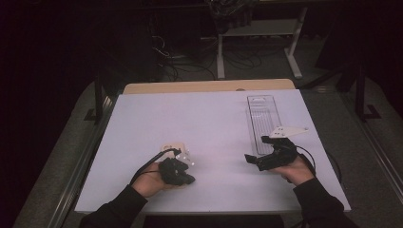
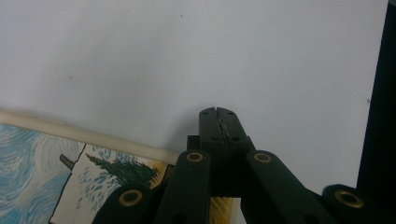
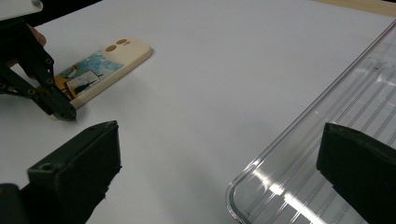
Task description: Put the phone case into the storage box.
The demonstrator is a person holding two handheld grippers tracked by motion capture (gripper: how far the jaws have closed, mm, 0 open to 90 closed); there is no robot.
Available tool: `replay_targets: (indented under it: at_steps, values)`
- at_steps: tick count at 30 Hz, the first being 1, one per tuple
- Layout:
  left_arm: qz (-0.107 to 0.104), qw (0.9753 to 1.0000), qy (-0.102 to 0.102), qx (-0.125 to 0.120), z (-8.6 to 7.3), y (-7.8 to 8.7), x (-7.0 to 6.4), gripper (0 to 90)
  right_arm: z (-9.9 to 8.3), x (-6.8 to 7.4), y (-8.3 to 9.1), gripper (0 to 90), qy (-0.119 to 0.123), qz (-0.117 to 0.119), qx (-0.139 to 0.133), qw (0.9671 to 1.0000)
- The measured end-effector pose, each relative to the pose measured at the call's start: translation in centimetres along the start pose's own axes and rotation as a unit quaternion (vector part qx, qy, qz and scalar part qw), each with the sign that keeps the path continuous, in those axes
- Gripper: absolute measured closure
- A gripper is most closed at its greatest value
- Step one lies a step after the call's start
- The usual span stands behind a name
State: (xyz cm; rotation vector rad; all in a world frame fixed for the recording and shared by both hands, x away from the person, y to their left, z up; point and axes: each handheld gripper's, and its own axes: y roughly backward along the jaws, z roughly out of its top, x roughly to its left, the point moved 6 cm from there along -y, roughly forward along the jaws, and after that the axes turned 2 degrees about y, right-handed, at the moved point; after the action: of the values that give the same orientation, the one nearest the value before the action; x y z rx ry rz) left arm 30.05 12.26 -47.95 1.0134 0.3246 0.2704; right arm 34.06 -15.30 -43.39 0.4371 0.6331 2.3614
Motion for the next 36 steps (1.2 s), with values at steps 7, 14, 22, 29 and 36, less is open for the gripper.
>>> replay_targets:
  at_steps: [7,14,22,29,36]
  values:
    - [0.012,0.9999,0.003,0.009,-1.1,0.8,0.2,90.0,0.0,0.0,0.0,0.0,-0.001,0.0,0.001,1.0]
    - [0.026,0.9994,0.008,0.021,-2.5,1.9,0.9,90.0,0.0,0.0,0.0,0.0,-0.001,0.001,0.001,1.0]
    - [0.041,0.9986,0.025,0.022,-4.0,2.9,1.7,90.0,0.0,0.0,0.0,0.0,-0.002,0.0,0.002,1.0]
    - [0.057,0.9971,0.046,0.021,-5.3,3.8,2.7,90.0,0.0,0.0,0.0,0.0,-0.004,0.0,0.002,1.0]
    - [0.076,0.9947,0.066,0.022,-6.6,4.8,3.8,90.0,0.0,0.0,0.0,0.0,-0.003,0.0,0.002,1.0]
